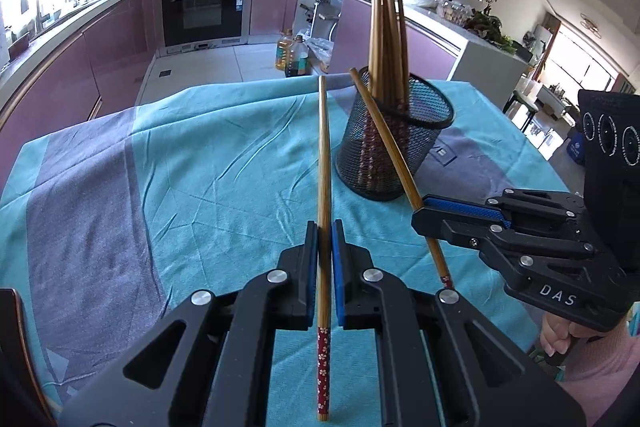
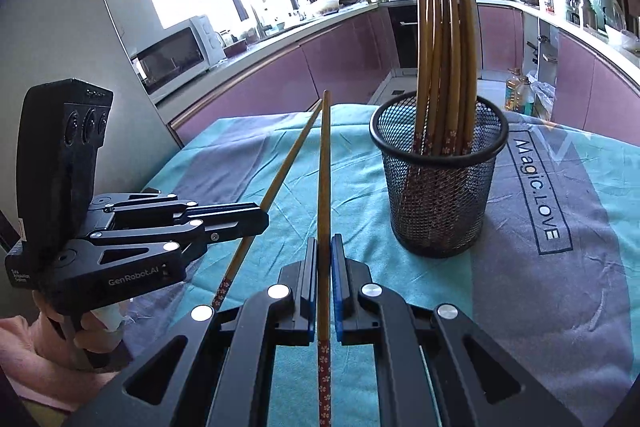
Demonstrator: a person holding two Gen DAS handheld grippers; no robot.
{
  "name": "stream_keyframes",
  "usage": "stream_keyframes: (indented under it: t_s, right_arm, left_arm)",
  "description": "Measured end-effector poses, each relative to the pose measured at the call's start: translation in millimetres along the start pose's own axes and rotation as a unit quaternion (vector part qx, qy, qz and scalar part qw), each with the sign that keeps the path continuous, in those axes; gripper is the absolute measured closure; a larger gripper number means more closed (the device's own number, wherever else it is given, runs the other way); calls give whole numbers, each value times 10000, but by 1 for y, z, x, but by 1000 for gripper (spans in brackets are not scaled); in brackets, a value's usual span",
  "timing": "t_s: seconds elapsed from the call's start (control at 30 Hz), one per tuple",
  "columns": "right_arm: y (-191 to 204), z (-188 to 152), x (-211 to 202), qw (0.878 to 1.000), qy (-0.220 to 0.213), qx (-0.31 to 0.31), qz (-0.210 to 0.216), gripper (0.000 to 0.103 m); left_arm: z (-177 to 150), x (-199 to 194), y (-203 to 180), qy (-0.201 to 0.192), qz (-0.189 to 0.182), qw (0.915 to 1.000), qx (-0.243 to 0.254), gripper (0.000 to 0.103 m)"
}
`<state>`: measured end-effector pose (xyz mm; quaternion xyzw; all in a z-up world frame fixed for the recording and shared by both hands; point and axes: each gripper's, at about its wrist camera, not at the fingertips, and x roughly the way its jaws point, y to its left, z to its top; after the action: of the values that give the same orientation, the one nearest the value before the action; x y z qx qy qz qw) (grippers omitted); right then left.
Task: Organize utensils
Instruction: 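Lift both held chopsticks upright and carry them toward the mesh cup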
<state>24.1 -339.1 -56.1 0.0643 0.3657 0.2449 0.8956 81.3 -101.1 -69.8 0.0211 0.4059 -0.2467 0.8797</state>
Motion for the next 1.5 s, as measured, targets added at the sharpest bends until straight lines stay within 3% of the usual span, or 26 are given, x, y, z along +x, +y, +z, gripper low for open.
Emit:
stream_keyframes:
  t_s: [0.63, 1.5]
  right_arm:
    - [-7, 9, -22, 9993, -360, 75, 42, 97]
    - [-16, 12, -47, 9975, -687, 146, 38, 97]
  left_arm:
    - [9, -30, -10, -289, -403, 9988, 22, 95]
    - [17, -38, -14, -519, -626, 9967, 70, 96]
